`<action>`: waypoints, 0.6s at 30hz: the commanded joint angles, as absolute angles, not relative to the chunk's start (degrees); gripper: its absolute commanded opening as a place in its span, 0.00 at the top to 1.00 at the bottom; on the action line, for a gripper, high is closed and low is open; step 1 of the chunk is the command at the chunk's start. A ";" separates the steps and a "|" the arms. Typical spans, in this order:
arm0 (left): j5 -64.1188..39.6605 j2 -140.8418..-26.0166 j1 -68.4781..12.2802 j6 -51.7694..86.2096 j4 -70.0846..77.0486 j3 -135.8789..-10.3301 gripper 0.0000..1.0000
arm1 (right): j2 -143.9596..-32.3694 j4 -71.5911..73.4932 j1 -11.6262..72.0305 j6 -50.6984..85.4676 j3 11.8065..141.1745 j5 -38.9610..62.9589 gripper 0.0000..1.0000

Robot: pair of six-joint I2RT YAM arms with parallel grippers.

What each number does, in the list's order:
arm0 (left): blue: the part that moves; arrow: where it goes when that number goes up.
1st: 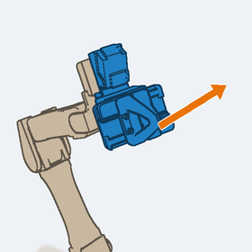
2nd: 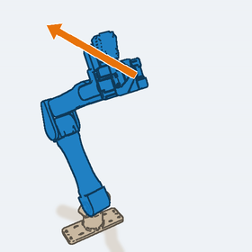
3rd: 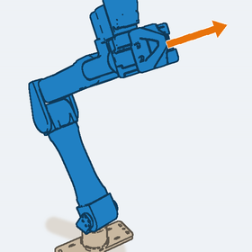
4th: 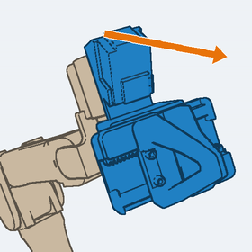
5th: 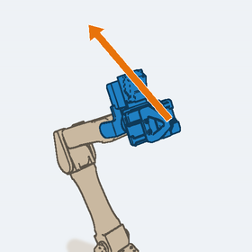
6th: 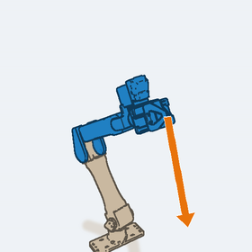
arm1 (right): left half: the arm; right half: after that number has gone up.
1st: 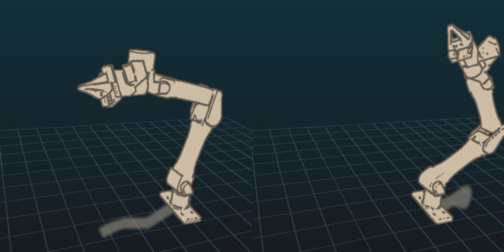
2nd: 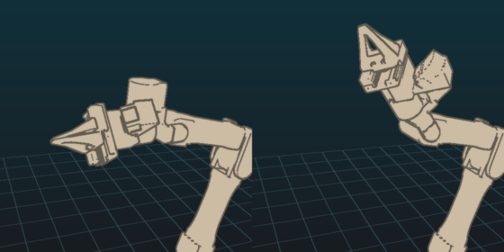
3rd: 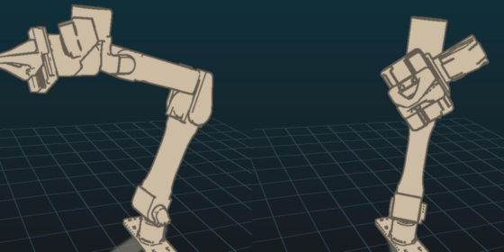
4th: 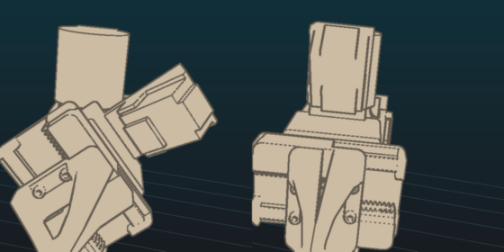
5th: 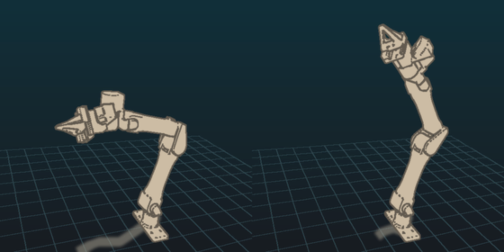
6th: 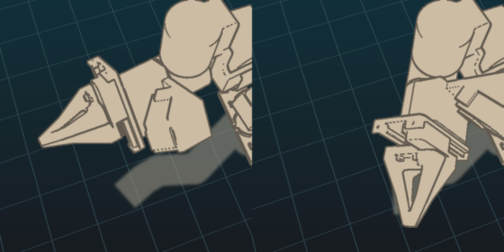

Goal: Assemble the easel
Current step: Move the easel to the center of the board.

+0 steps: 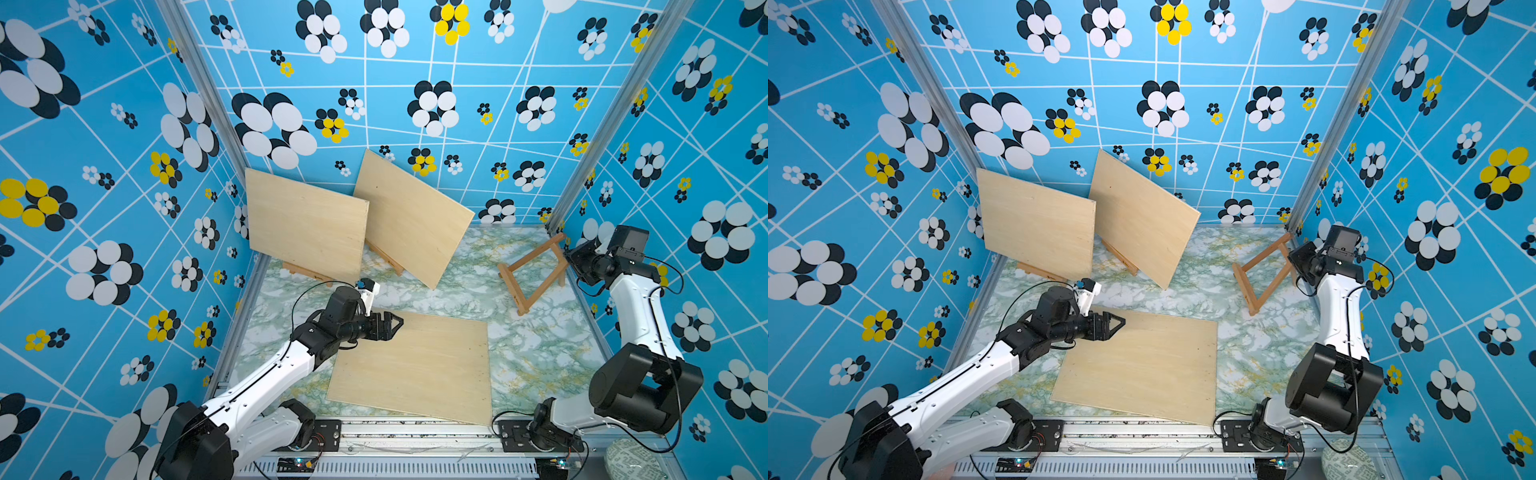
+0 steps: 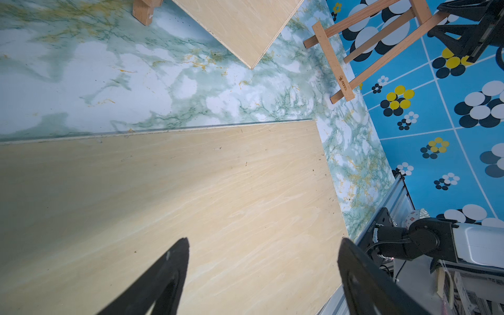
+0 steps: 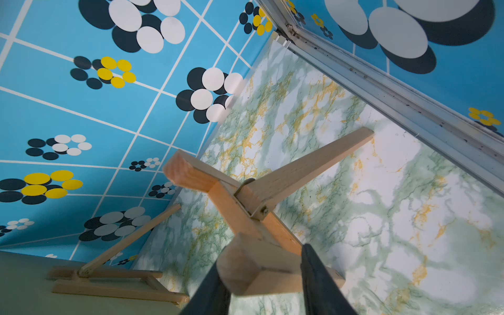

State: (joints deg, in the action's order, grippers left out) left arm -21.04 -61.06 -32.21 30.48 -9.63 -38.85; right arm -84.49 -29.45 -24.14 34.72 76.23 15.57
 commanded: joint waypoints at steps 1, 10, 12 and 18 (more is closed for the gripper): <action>-21.09 -60.92 -31.64 30.70 -8.81 -38.39 0.12 | -85.16 -28.16 -24.35 33.93 77.14 15.97 0.63; -21.29 -61.02 -31.64 31.23 -8.42 -38.14 0.12 | -86.14 -27.68 -22.99 33.53 77.13 16.37 0.68; -21.10 -60.74 -31.64 31.08 -8.91 -38.28 0.13 | -86.23 -27.69 -22.53 33.32 77.21 16.26 0.68; -21.09 -60.46 -31.56 31.16 -8.96 -38.14 0.12 | -86.82 -28.10 -20.72 32.20 78.26 15.91 0.69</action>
State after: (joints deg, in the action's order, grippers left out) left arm -21.04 -61.06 -32.21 30.92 -8.99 -38.74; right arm -85.86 -28.08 -21.96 33.41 76.25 15.64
